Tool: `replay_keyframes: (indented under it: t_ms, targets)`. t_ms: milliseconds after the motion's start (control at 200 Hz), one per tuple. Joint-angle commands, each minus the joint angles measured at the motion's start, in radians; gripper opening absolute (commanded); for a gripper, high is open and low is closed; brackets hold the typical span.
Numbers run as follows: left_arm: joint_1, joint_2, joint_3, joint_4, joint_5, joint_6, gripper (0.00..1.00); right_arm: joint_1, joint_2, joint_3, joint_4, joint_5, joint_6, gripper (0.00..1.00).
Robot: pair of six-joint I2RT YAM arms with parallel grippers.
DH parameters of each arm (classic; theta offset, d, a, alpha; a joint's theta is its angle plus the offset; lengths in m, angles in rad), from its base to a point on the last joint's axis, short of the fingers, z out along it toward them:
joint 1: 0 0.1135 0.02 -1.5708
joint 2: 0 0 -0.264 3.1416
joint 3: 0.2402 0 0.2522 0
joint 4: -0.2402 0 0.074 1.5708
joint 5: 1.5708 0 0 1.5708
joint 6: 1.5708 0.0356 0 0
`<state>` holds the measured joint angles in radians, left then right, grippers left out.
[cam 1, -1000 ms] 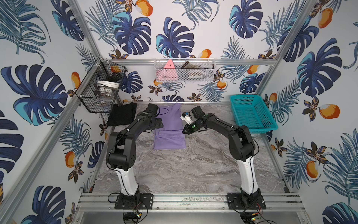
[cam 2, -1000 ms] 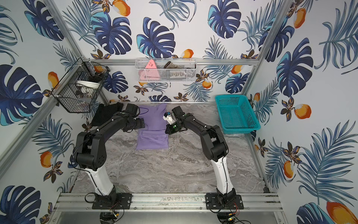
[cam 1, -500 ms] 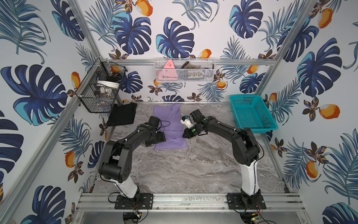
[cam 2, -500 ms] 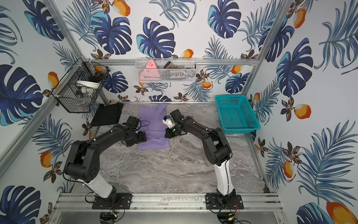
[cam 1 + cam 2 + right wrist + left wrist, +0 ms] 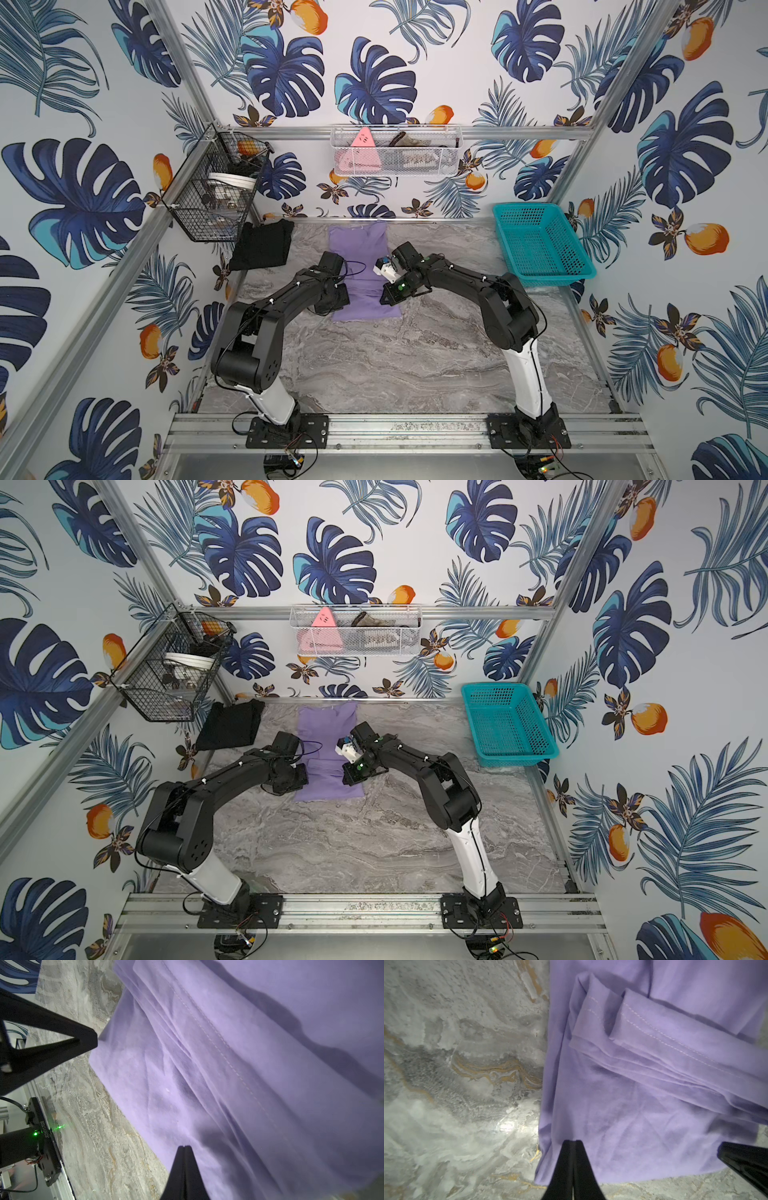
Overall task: Fold and stack t-shirts
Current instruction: Fold the T-shirt.
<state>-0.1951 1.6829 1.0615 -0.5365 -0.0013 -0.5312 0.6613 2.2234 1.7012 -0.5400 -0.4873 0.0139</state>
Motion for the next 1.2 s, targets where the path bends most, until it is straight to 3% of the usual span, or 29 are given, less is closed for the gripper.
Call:
replay_keyframes:
  t_ms: [0,290,570,926,1001,1016,1076,1141,1156,1196]
  targets:
    - [0.000,0.018,0.002,0.028,-0.011,0.004,0.00,0.006,0.015,0.012,-0.013,-0.025,-0.014,0.00]
    - [-0.036,0.072,-0.007,0.026,-0.085,0.057,0.00,0.009,0.087,0.091,0.006,0.015,-0.037,0.00]
    - [-0.064,0.072,-0.004,0.002,-0.095,0.063,0.00,-0.029,0.280,0.425,0.003,0.138,-0.069,0.00]
    - [-0.064,0.074,0.015,-0.027,-0.103,0.074,0.00,-0.090,0.476,0.855,0.142,0.490,-0.016,0.00]
    - [-0.065,0.067,0.032,-0.051,-0.106,0.082,0.00,-0.097,0.446,0.856,0.131,0.530,0.006,0.00]
    - [-0.064,0.063,0.035,-0.053,-0.106,0.084,0.00,-0.100,0.431,0.846,0.123,0.516,0.006,0.04]
    - [-0.060,0.046,0.055,-0.069,-0.104,0.095,0.00,-0.118,0.375,0.789,0.067,0.419,0.024,0.35]
    - [-0.047,0.029,0.082,-0.092,-0.081,0.095,0.00,-0.144,0.297,0.676,0.014,0.313,0.057,0.51]
    - [-0.044,0.024,0.088,-0.096,-0.073,0.093,0.05,-0.151,0.275,0.640,0.008,0.286,0.066,0.57]
    - [-0.033,0.011,0.099,-0.110,-0.061,0.082,0.39,-0.168,0.215,0.537,-0.003,0.214,0.088,0.72]
